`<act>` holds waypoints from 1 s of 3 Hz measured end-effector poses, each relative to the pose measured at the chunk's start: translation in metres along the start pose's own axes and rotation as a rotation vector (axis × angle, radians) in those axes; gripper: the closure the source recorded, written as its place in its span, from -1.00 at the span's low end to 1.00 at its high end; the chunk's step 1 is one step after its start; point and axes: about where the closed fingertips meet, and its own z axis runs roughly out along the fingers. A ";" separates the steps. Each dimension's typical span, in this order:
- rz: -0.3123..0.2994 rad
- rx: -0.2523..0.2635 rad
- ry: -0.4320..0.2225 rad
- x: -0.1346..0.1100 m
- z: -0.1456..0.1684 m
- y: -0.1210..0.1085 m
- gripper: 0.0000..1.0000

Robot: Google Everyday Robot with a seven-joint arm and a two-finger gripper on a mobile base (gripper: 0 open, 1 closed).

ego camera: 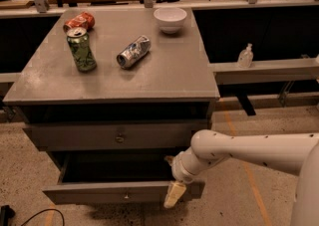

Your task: Open middle drawer

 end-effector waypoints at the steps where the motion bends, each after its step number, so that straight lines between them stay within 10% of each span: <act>1: 0.017 -0.014 -0.004 0.005 0.010 0.000 -1.00; 3: 0.037 -0.063 0.003 0.018 0.037 0.007 -0.63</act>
Offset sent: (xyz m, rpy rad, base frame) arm -0.0052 0.0027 -0.0480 0.0074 0.0795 -0.0102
